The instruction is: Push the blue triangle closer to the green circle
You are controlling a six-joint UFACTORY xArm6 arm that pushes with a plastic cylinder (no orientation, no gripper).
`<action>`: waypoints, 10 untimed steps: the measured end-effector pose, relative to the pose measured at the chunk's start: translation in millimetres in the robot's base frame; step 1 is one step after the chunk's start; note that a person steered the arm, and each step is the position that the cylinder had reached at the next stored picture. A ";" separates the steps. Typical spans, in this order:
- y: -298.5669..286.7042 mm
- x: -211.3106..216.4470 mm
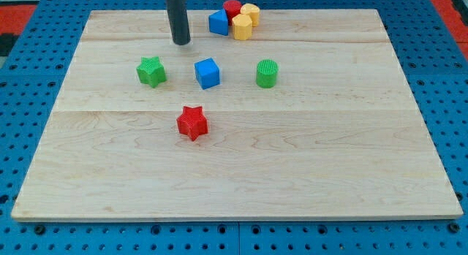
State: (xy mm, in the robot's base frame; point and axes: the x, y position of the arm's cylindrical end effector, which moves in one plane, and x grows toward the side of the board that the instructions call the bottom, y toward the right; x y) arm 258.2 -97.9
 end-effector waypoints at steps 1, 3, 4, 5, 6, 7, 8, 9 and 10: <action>3.2 -45.3; 48.3 -48.8; 63.4 -49.4; 80.1 -28.8; 92.9 -8.3; 93.7 -2.6; 93.7 4.5; 93.7 13.0; 102.5 31.3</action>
